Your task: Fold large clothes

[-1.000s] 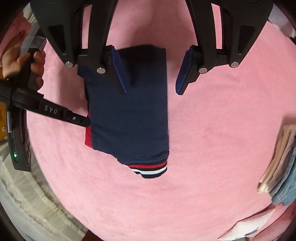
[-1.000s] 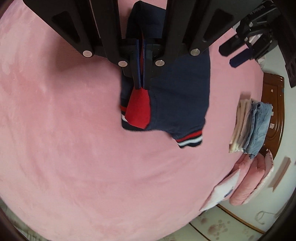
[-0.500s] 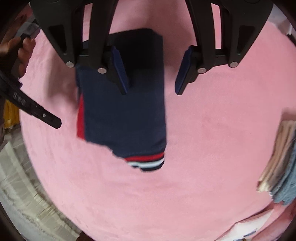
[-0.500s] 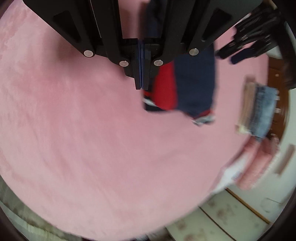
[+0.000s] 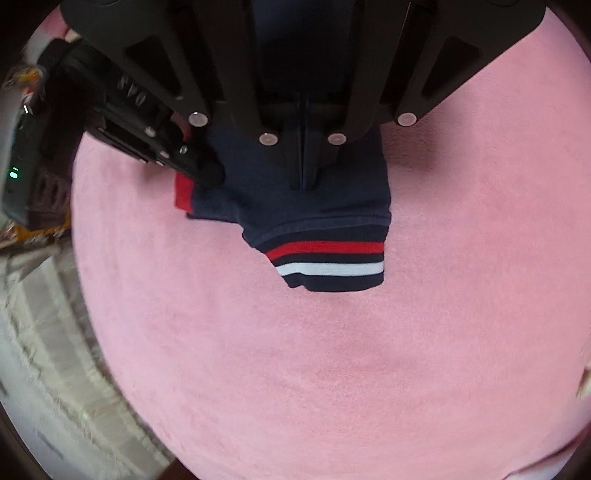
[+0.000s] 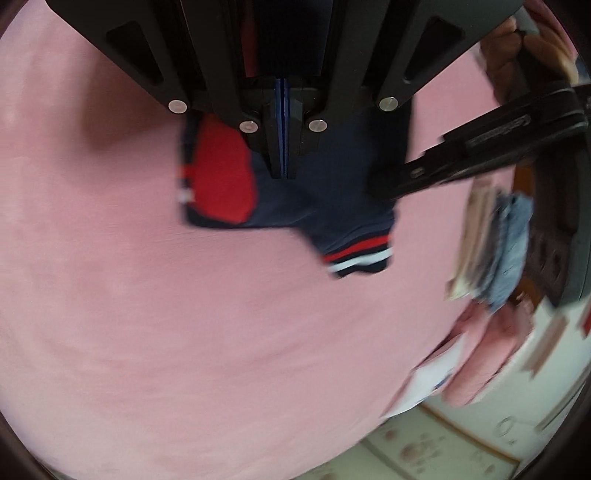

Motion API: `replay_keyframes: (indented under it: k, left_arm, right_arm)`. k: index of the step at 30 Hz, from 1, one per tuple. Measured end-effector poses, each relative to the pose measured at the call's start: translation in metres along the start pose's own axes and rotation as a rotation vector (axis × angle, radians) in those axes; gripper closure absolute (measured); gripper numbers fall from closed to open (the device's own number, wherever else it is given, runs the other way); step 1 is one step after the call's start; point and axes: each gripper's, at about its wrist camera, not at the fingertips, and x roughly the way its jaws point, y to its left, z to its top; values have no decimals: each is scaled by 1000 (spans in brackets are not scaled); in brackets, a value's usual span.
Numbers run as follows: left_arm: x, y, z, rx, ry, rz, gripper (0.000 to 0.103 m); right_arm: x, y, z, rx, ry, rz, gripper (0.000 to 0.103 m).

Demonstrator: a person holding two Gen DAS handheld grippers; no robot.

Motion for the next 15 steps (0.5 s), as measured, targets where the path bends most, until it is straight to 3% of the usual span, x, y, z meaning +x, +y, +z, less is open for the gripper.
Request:
replay_keyframes:
  k: [4,7,8,10,15]
  left_arm:
    - [-6,6,-7,-34,-8,-40,103]
    - [-22,-1,-19,9,6,17,103]
    - [-26,-3,-26,25,17,33,103]
    - [-36,-5,-40,33,34,29,103]
    - [-35,-14,-76,19,80,-2,103]
  right_arm:
    - [-13,-8,0,51,-27,-38,103]
    - [-36,1,-3,3,-96,-249,103]
    - [-47,0,-5,-3,-121,-269,103]
    - [-64,-4,-11,4,-116,-167,103]
    - [-81,-6,-41,20,33,177,103]
